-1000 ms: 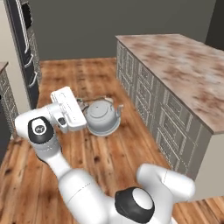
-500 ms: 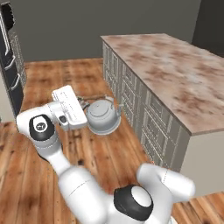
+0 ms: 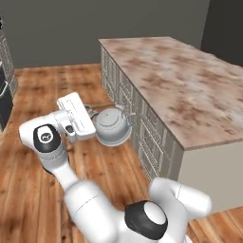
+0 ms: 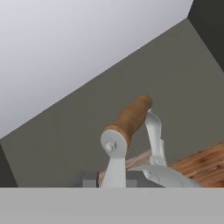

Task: The kettle is done boiling. Turn off the stove, then wait for 300 timesteps before moving the kettle to the dining table.

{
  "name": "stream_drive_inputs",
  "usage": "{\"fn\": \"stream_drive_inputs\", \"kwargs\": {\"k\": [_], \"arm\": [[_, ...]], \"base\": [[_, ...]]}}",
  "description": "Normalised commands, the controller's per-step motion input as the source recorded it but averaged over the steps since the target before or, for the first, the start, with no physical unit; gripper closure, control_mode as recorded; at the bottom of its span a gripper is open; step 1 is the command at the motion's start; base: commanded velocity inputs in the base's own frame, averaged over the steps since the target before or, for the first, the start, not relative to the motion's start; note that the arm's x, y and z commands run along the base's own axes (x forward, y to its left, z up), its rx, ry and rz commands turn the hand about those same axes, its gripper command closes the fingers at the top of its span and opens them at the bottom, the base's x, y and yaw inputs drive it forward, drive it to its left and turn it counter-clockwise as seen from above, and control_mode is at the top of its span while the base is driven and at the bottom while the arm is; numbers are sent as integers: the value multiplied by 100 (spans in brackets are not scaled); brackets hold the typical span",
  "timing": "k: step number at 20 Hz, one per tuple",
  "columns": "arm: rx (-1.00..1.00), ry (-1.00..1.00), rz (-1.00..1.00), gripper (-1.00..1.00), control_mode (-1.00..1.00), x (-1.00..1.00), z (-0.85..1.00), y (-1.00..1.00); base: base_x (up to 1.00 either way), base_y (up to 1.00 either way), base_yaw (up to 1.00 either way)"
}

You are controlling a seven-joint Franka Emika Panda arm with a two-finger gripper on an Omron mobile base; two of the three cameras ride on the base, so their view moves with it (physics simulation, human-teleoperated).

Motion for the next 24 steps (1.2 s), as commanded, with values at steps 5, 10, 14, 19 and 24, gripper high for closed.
{"fn": "stream_drive_inputs", "kwargs": {"k": [5,10,14,19,24], "arm": [[0,0,0,100,100,0,0,0],[0,0,0,100,100,0,0,0],[0,0,0,100,100,0,0,0],[0,0,0,100,100,0,0,0],[0,0,0,100,100,0,0,0]], "base": [[18,-61,-1],[13,-68,0],[12,-70,-1],[11,-75,-1],[13,-66,0]]}}
